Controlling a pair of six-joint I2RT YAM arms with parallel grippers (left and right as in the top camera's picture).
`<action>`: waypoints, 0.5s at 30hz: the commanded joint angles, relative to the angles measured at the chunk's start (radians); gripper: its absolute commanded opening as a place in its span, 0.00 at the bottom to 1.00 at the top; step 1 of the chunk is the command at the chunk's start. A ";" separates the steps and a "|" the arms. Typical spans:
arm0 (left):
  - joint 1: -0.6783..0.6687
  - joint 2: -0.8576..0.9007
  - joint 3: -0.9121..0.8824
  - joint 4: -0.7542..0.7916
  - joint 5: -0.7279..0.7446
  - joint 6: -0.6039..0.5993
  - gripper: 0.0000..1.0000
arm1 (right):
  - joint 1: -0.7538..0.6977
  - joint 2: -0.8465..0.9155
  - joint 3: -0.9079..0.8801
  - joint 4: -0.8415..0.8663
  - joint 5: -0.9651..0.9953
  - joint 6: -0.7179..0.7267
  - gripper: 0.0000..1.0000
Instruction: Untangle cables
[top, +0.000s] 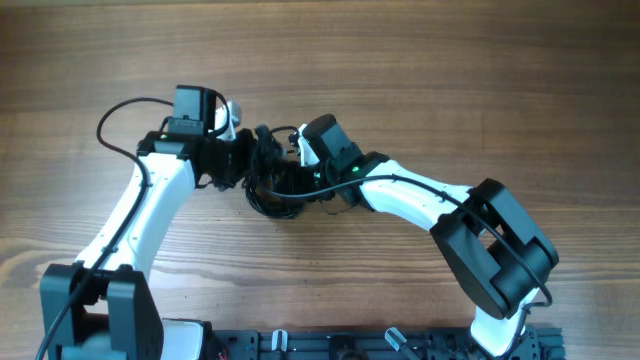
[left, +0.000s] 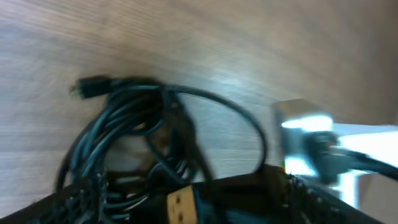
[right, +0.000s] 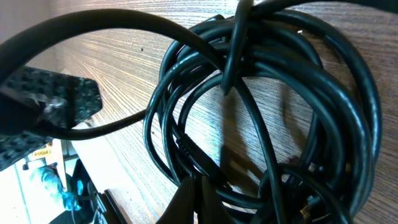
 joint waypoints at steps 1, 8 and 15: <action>-0.013 0.006 -0.038 -0.008 -0.203 -0.007 0.84 | 0.002 0.019 0.010 0.005 -0.023 -0.027 0.05; -0.011 0.014 -0.069 -0.006 -0.361 -0.006 0.14 | -0.029 0.019 0.010 -0.081 0.129 -0.044 0.05; -0.011 0.157 -0.081 0.035 -0.335 -0.006 0.04 | -0.051 0.019 0.010 -0.050 0.107 -0.023 0.10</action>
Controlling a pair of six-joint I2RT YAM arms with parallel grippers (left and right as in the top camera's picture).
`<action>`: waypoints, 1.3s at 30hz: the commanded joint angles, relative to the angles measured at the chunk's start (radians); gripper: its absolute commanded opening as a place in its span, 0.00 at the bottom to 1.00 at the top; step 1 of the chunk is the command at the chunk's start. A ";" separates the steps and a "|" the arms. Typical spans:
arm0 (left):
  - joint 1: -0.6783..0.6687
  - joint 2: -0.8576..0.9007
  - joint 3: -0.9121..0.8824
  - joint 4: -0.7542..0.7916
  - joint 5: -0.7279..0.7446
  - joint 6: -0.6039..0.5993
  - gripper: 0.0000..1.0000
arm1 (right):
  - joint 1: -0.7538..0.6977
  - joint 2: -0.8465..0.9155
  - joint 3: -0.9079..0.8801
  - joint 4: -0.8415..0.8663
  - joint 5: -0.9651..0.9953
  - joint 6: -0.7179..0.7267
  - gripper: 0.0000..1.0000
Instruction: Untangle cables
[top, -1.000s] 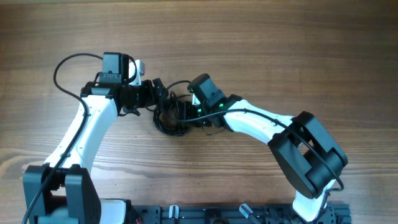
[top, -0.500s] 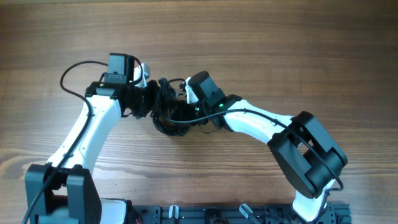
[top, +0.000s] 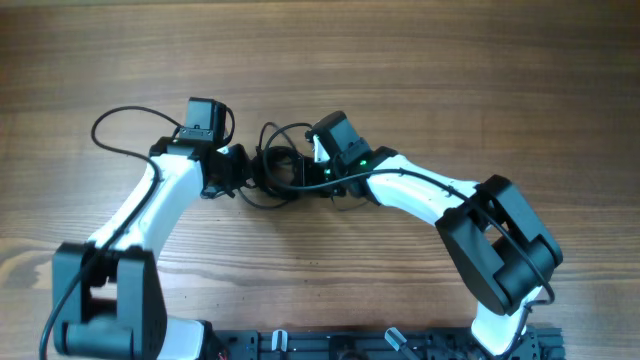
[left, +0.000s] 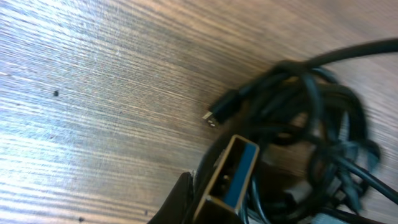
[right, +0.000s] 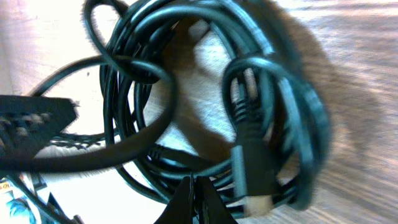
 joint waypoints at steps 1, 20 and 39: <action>0.000 0.099 -0.020 0.025 0.024 0.002 0.04 | -0.002 0.019 0.009 0.075 -0.047 0.000 0.11; 0.000 0.101 -0.016 0.043 0.219 0.161 0.04 | 0.001 -0.059 0.144 -0.050 -0.091 -0.274 0.22; -0.003 0.101 -0.016 0.047 0.501 0.361 0.12 | 0.003 -0.116 0.209 -0.277 0.235 -0.389 0.22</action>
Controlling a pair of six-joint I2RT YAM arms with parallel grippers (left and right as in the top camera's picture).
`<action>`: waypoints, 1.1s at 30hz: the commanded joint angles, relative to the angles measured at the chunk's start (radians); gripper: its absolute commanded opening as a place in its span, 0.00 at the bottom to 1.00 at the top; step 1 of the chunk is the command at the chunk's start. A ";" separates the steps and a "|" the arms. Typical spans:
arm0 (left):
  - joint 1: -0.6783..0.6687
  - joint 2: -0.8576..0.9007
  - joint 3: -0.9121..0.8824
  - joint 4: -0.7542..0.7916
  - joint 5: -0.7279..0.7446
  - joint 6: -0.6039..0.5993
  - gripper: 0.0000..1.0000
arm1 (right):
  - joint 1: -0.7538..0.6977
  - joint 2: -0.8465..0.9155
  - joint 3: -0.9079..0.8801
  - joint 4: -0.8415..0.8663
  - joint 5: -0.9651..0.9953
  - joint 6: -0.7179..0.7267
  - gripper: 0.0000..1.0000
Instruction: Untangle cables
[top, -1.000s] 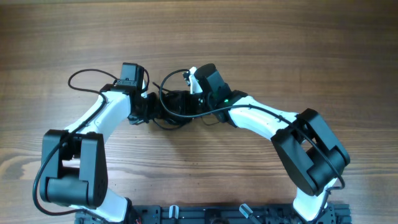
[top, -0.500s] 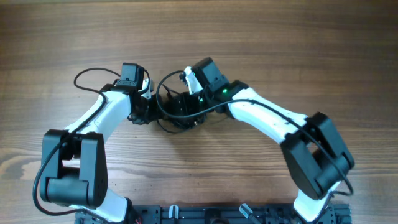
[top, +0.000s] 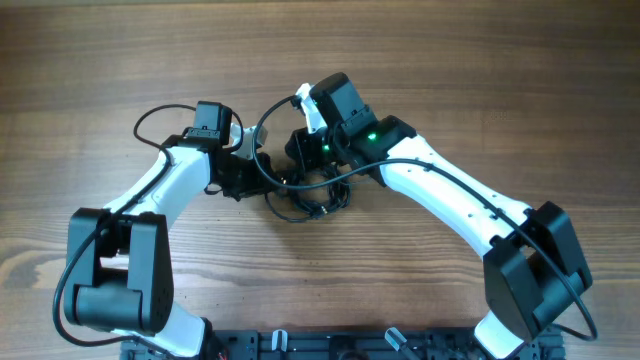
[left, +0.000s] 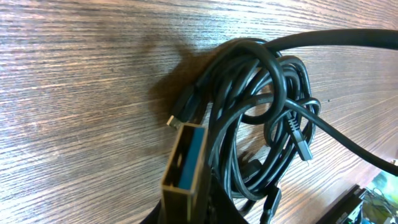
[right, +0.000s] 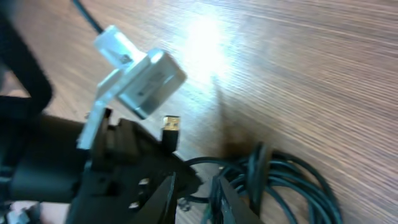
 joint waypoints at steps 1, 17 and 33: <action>-0.005 -0.004 -0.010 0.000 0.031 0.026 0.12 | 0.004 0.035 -0.021 0.003 0.077 -0.010 0.23; -0.005 -0.004 -0.010 -0.001 0.031 0.022 0.14 | 0.004 0.193 -0.022 -0.004 0.092 0.050 0.26; -0.005 -0.004 -0.010 -0.031 -0.357 -0.239 0.09 | -0.134 0.058 -0.022 0.077 -0.161 0.170 0.04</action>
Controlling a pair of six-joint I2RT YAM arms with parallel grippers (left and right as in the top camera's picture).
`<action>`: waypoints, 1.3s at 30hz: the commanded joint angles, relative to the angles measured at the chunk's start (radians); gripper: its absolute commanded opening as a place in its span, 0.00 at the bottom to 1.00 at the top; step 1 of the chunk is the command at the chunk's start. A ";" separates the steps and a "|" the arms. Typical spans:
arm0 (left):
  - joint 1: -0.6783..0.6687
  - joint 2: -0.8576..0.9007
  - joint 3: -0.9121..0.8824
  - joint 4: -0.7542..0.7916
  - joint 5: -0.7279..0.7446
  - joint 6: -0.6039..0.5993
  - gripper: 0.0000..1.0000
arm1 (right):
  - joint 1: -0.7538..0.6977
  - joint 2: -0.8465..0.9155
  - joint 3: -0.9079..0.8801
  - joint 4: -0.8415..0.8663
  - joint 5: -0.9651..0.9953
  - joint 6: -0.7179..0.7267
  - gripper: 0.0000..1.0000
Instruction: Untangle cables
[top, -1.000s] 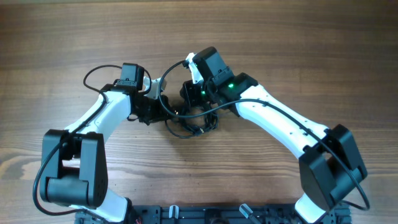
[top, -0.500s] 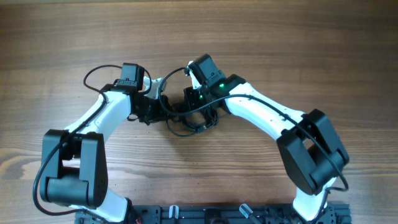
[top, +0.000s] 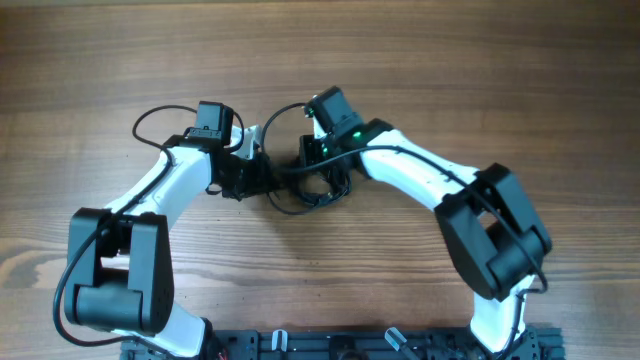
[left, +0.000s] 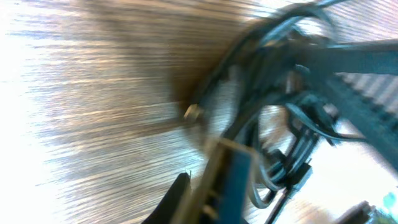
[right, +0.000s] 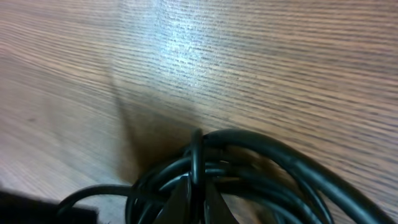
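A tangled bundle of black cables (top: 312, 190) lies on the wooden table between my two arms. My left gripper (top: 248, 176) sits at the bundle's left edge, shut on a USB plug with a blue tongue (left: 231, 180); the left wrist view is blurred, and a small metal-tipped connector (left: 191, 112) lies just beyond. My right gripper (top: 318, 160) is down on the bundle's top edge, and in its wrist view the gripper (right: 194, 188) is shut on one thin black strand (right: 196, 155) that crosses the thicker coils (right: 273, 155).
A loose black loop (top: 160, 115) curls beside the left wrist. A dark rail (top: 350, 345) runs along the table's near edge, between the arm bases. Bare wood (top: 450, 60) surrounds the bundle.
My right gripper was raised over the bundle with its fingertips apart; it is now lower, shut on a thin strand at the bundle's top. The left gripper keeps the USB plug, its view now blurred.
At first both grippers were pressed together into the bundle further left on the table. Half a second later they were still at the bundle, the left holding a blue-tongued USB plug. Later the bundle lay further right with the right gripper raised; now that gripper grips a strand.
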 joint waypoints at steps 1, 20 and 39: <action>0.002 -0.004 -0.010 -0.031 -0.294 -0.175 0.08 | -0.105 -0.158 -0.008 0.018 -0.258 0.025 0.04; 0.032 -0.004 -0.010 -0.073 -0.591 -0.333 0.04 | -0.571 -0.249 -0.008 0.097 -1.027 0.003 0.04; 0.185 -0.024 0.035 -0.136 -0.044 -0.064 0.70 | -0.436 -0.247 -0.008 -0.324 -0.391 -0.275 0.09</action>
